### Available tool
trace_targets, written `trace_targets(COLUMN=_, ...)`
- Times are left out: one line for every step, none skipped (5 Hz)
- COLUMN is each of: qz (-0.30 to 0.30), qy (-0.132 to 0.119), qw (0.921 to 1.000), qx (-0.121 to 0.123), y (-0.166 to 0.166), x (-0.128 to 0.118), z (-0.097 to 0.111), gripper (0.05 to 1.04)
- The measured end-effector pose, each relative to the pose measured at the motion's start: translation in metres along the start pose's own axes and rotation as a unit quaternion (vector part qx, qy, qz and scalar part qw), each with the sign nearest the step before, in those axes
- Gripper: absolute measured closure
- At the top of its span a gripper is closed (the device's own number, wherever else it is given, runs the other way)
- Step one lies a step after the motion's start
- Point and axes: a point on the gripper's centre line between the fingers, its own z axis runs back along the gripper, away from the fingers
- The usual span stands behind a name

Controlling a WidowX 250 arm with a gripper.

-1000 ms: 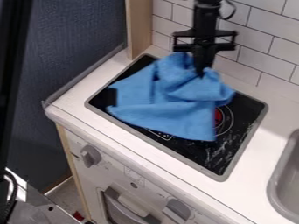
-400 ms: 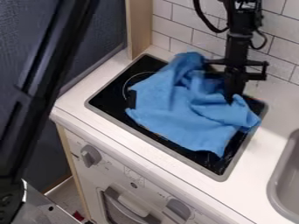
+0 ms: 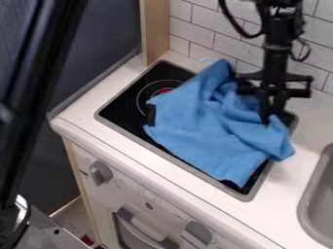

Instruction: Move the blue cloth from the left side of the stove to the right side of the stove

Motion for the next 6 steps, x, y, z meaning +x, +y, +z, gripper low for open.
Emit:
trace_targets(qz=-0.040, qy=-0.029, qw=0.9985, qx=-0.023, y=-0.005, x=-0.007, z=0.011, gripper=0.636)
trace_targets(qz=-0.055, qy=-0.069, qw=0.9948, qx=-0.050, y=-0.012, x=-0.006, z=0.034, gripper=0.324)
trace_targets(qz=-0.066, qy=-0.077, qw=0.9927, qx=-0.065, y=-0.017, x=-0.007, z=0.037, gripper=0.084)
trace_targets(qz=-0.071, qy=-0.095, qw=0.9920, qx=-0.045, y=-0.013, x=-0.008, z=0.048, gripper=0.081)
trace_targets(qz=-0.081, qy=-0.134, qw=0.9869, qx=-0.036, y=-0.004, x=-0.015, z=0.071, gripper=0.084)
trace_targets(qz=-0.077, qy=-0.174, qw=0.9814, qx=-0.024, y=0.005, x=-0.019, z=0.096, gripper=0.084)
